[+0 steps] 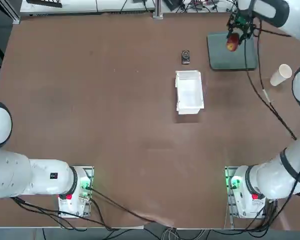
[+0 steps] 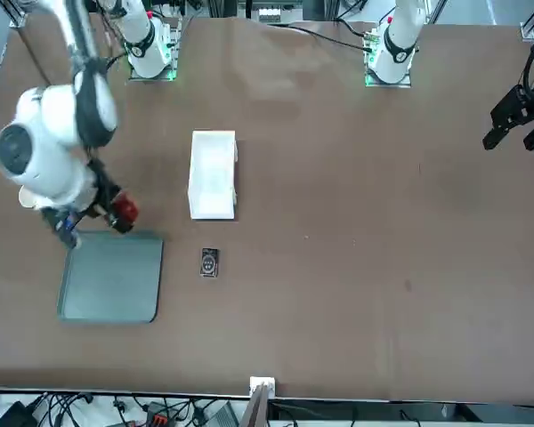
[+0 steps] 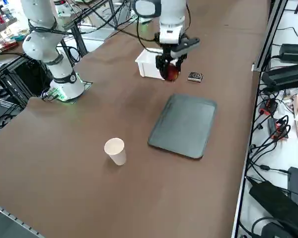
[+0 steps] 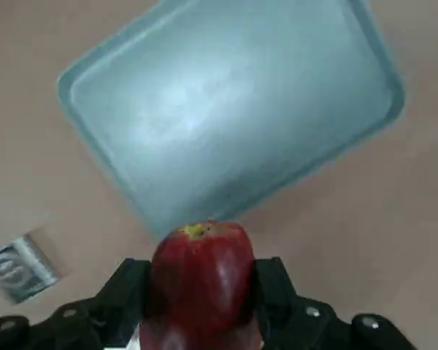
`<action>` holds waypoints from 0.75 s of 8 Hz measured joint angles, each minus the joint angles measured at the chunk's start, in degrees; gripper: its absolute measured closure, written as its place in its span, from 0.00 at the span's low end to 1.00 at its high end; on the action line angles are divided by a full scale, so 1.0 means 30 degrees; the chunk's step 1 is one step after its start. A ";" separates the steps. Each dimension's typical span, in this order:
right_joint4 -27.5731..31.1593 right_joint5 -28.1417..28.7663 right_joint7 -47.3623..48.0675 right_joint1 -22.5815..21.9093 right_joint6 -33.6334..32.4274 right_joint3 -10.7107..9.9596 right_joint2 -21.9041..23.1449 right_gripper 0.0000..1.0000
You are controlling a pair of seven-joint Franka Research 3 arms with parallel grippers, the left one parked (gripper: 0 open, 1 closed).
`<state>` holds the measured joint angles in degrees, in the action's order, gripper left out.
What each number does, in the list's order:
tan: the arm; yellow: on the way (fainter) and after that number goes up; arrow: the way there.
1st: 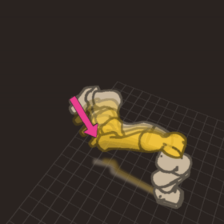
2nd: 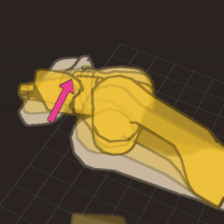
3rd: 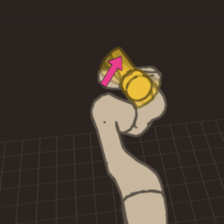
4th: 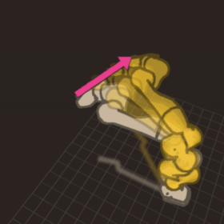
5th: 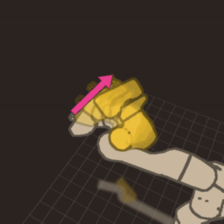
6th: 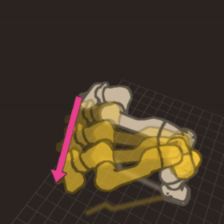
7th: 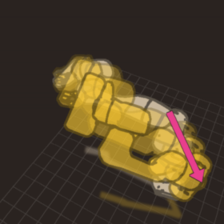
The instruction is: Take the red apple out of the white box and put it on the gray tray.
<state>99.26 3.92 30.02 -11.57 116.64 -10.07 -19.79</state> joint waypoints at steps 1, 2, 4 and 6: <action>-0.0817 -0.0001 -0.1904 0.0877 0.0005 0.0006 -0.1118 0.20; -0.1362 0.0010 -0.3196 0.1396 0.0207 0.0021 -0.2300 0.20; -0.2048 0.0033 -0.4630 0.1994 0.2027 0.0065 -0.4536 0.20; -0.2408 0.0036 -0.6039 0.2090 0.3627 0.0101 -0.5854 0.20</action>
<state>92.03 4.03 11.91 -5.30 127.52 -9.77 -37.35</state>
